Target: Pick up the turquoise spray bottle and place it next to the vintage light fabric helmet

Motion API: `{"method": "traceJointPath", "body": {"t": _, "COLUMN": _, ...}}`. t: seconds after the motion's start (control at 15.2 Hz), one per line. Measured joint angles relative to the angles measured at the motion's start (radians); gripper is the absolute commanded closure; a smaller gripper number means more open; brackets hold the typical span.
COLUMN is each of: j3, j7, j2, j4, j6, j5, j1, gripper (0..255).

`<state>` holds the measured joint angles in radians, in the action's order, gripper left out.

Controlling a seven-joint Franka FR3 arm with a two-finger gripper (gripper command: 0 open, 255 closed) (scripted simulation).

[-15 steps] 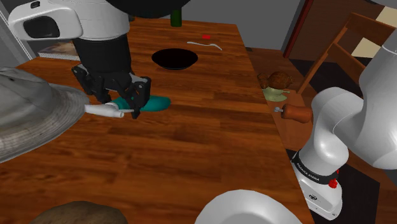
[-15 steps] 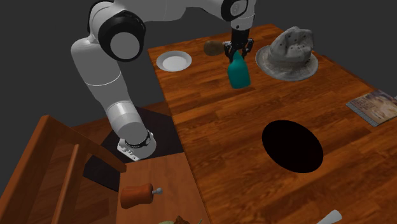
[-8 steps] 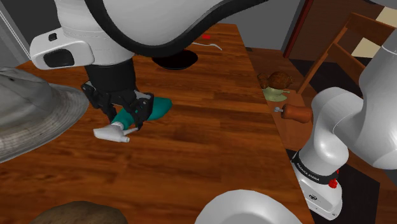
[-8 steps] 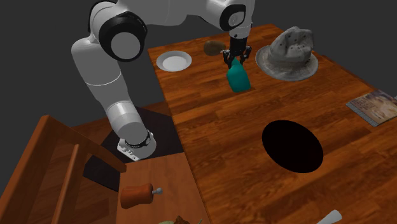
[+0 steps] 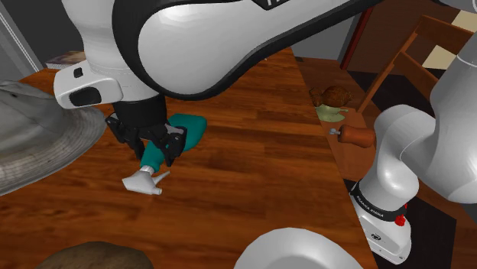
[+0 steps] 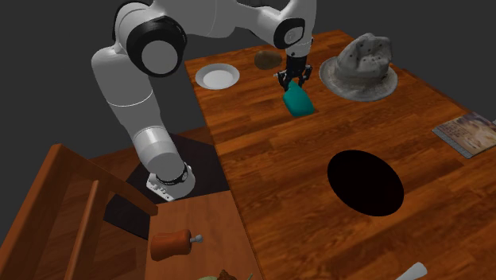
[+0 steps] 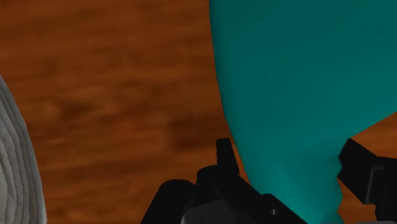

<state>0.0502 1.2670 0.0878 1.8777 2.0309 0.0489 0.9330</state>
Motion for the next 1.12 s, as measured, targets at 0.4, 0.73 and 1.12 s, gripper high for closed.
{"method": "traceJointPath", "body": {"t": 0.4, "j3": 0.0, "j7": 0.0, "j2": 0.0, "j4": 0.002, "j6": 0.002, "j5": 0.0, "j1": 0.0, "gripper": 0}}
{"method": "traceJointPath", "body": {"t": 0.73, "j3": 0.0, "j7": 0.0, "j2": -0.004, "j4": -0.01, "j6": -0.013, "j5": 0.0, "j1": 0.0, "gripper": 0}}
{"method": "traceJointPath", "body": {"t": 1.12, "j3": -0.003, "j7": 0.0, "j2": -0.029, "j4": -0.086, "j6": -0.115, "j5": 0.0, "j1": 0.003, "gripper": 0}}
